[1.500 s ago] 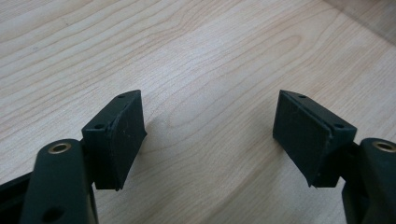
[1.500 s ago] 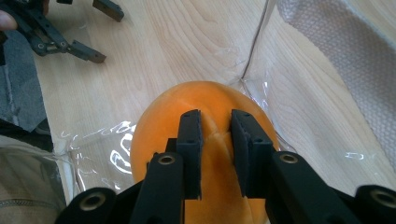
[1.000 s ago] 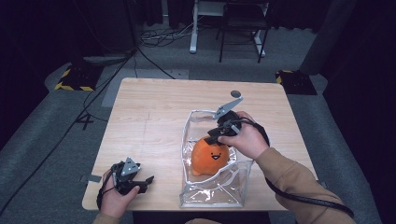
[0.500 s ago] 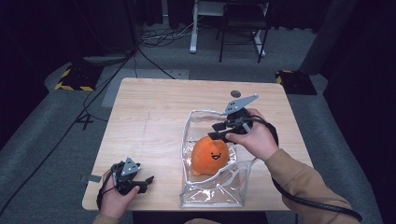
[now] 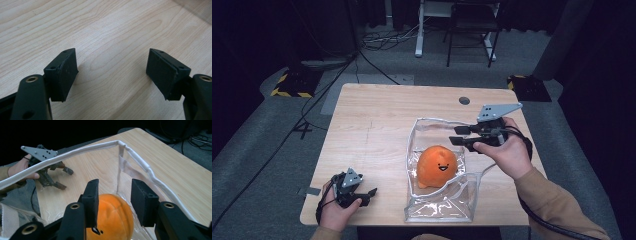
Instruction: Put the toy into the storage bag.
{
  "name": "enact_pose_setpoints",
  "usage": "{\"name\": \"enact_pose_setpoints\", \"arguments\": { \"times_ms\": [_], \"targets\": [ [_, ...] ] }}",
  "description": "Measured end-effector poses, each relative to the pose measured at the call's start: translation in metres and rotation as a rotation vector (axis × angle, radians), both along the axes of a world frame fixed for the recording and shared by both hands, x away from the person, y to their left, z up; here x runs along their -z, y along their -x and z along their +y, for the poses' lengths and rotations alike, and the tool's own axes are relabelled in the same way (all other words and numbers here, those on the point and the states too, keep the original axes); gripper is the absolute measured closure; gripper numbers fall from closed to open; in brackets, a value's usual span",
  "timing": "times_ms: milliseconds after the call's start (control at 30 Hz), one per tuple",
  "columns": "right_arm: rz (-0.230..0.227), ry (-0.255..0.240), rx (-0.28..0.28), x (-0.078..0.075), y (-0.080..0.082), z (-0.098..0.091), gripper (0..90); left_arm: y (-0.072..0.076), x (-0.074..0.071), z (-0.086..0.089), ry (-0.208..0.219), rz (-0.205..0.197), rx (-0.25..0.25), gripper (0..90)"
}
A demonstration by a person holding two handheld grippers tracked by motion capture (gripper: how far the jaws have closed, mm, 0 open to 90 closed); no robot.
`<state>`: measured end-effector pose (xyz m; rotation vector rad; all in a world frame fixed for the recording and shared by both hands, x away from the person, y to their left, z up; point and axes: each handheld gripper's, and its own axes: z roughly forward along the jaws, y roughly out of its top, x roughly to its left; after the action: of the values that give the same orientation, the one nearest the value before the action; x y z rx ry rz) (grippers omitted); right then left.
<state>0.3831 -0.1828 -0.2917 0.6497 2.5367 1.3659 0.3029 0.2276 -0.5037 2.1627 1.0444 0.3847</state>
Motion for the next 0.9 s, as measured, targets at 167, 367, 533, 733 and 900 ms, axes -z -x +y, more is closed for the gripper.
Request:
{"name": "enact_pose_setpoints", "arguments": {
  "times_ms": [167, 367, 533, 733, 900],
  "targets": [
    [-0.010, -0.017, 0.037, -0.003, 0.004, -0.019, 59.0, 0.000, 0.000, 0.000, 0.001, -0.002, 0.000, 25.4],
    [-0.018, -0.033, 0.077, -0.008, 0.009, -0.041, 58.9, 0.000, 0.000, 0.000, 0.001, -0.003, 0.000, 25.4],
    [-0.024, -0.040, 0.114, -0.009, 0.013, -0.058, 58.6, 0.000, 0.000, 0.000, 0.001, -0.003, 0.000, 25.4],
    [-0.017, -0.042, 0.151, -0.007, 0.016, -0.078, 58.1, 0.000, 0.000, 0.000, -0.001, -0.003, 0.000, 25.4],
    [-0.008, -0.033, 0.185, -0.004, 0.017, -0.093, 57.8, 0.000, 0.000, 0.000, -0.002, -0.003, 0.000, 25.4]
  ]
}}
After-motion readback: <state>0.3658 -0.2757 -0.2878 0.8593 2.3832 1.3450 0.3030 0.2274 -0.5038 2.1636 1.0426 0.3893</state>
